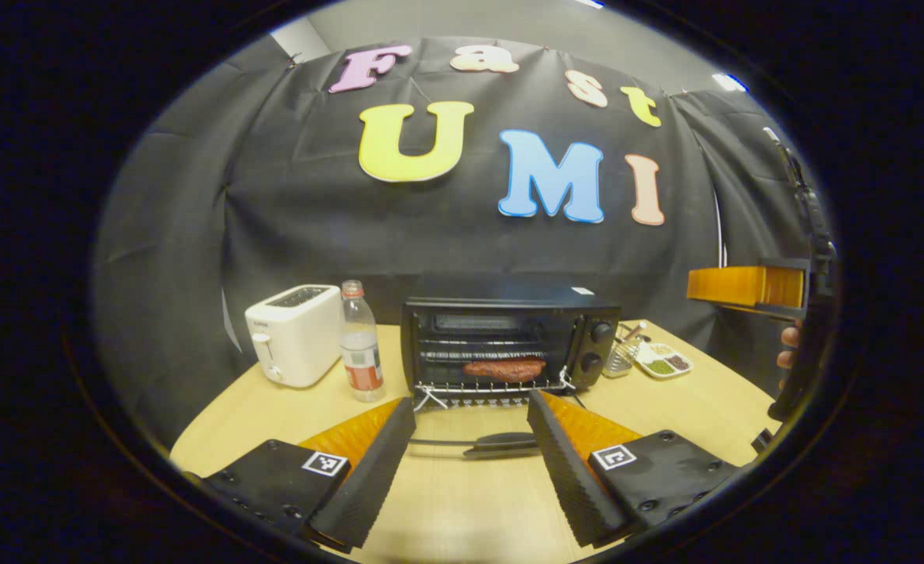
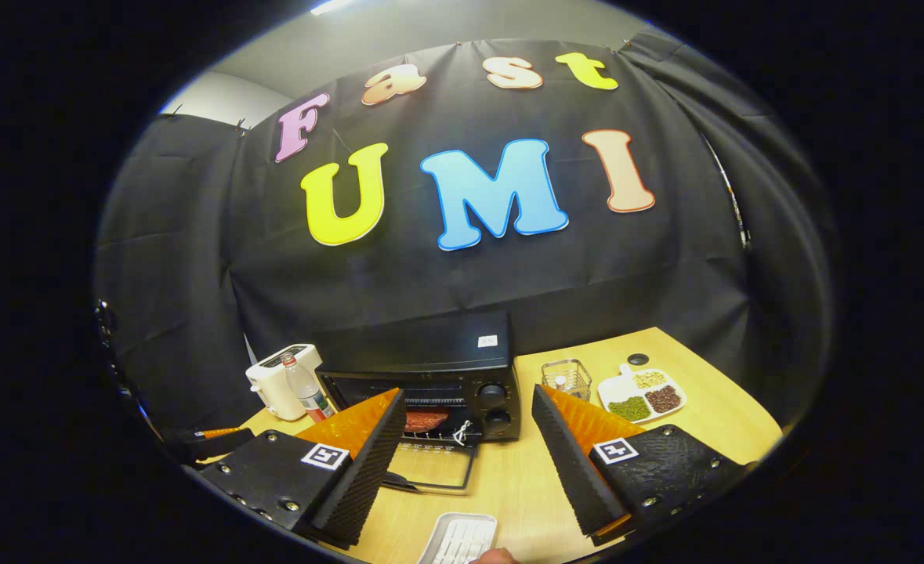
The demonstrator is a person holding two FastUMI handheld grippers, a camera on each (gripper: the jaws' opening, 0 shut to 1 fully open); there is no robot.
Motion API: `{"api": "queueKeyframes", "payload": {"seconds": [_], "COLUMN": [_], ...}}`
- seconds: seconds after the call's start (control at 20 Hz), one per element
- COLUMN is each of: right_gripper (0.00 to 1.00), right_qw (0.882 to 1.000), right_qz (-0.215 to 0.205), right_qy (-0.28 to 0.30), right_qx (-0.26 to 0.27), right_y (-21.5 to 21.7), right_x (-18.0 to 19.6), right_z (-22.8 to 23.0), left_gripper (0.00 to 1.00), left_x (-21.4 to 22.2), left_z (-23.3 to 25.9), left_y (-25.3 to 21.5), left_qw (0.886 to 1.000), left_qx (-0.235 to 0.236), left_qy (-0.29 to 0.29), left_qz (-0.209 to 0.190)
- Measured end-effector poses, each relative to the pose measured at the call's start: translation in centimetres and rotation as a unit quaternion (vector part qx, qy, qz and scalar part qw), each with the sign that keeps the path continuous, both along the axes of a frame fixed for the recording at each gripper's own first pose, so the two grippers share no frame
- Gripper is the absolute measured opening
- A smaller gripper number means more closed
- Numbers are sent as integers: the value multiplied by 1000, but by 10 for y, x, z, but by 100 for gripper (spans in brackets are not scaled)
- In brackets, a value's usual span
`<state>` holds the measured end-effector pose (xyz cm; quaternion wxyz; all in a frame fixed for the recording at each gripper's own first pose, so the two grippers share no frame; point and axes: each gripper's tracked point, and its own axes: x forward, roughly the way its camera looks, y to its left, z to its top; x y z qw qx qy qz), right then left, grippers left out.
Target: Open the electric oven with the left hand, put the food in, and close the electric oven.
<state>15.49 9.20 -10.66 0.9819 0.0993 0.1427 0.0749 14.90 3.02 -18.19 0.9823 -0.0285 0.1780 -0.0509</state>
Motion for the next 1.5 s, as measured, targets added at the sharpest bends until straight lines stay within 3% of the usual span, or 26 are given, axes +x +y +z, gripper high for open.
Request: {"api": "queueKeyframes", "payload": {"seconds": [0.1, 0.15, 0.4, 1.0, 1.3, 1.4, 1.45, 1.5], "right_gripper": [97, 97, 98, 98, 98, 98, 98, 98], "right_qw": [1000, 1000, 997, 989, 986, 987, 987, 987], "right_qz": [-16, -23, -59, -129, -144, -139, -139, -140], "right_qy": [-5, -8, -27, -27, -21, -18, -18, -18], "right_qx": [-5, -10, -47, -70, -82, -78, -80, -82], "right_y": [-15, -22, -57, -113, -124, -122, -124, -124], "right_x": [-11, -16, -36, -71, -79, -81, -82, -82], "right_z": [5, 7, 24, 39, 41, 41, 39, 39], "left_gripper": [91, 100, 98, 98, 100, 98, 92, 96], "left_x": [1, 1, 8, 23, 35, 39, 41, 44], "left_z": [-18, -27, -73, -163, -183, -184, -185, -185], "left_y": [-11, -16, -35, -61, -62, -63, -63, -62], "left_qw": [1000, 999, 996, 978, 973, 972, 972, 973], "left_qx": [-5, -6, -8, 14, 32, 46, 50, 54], "left_qy": [23, 32, 89, 206, 225, 225, 223, 222], "left_qz": [-9, -12, -27, -40, -41, -45, -46, -45]}}
